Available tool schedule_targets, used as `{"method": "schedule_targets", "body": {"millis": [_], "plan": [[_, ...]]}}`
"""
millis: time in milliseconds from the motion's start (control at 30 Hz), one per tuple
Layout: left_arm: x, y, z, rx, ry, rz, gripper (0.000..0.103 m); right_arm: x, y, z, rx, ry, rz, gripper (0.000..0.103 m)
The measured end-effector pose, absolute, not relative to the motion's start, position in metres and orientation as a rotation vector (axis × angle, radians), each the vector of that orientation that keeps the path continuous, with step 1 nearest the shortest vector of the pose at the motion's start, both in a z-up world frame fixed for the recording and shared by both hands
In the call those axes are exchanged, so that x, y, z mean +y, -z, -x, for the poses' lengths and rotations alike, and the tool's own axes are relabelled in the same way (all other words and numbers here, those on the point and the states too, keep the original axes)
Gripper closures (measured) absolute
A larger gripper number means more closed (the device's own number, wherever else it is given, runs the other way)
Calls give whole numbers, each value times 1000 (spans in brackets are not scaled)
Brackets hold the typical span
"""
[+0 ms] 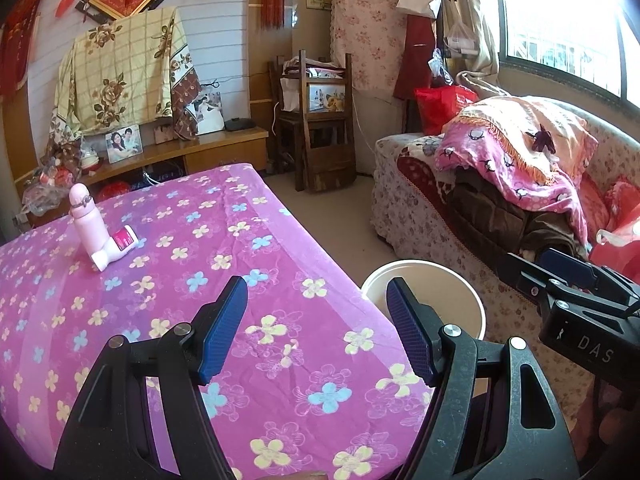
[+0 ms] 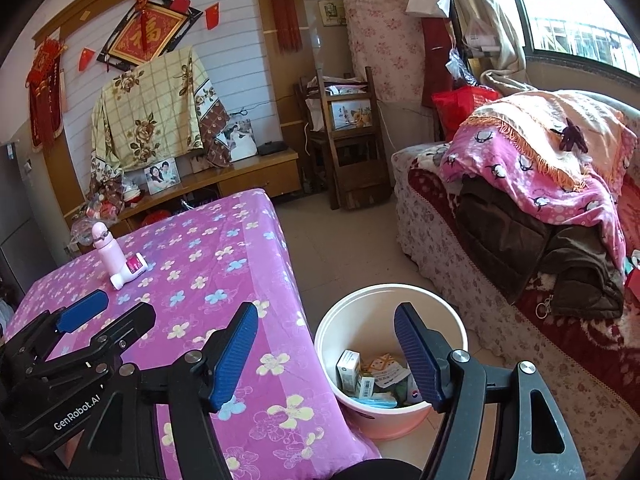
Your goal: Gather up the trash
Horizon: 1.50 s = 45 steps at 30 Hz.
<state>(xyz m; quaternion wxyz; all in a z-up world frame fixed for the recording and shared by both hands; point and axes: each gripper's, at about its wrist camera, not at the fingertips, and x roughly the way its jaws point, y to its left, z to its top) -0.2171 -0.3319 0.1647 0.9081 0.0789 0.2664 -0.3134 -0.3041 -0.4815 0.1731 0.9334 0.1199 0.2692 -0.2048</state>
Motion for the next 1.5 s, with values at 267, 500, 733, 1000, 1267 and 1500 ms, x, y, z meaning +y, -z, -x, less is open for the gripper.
{"method": "schedule_targets", "body": {"millis": [267,500,733,1000,1267,1500], "plan": [[-330,-165,217,555,648,-149,32,-480,-176,306,545,449,-229,30],[-328,-166,217,555,641,-138,32,-481,-176,306,547,454,-228,30],[-327,-166,216,554,643,-139,32,-482,-176,306,546,454,-228,30],[-326,-166,215,557,641,-139,32,-483,-177,306,546,457,-228,30],[-321,-165,213,558,635,-135,32,-484,-177,306,546,459,-229,30],[-322,-165,213,557,635,-136,32,-487,-177,306,551,458,-229,29]]}}
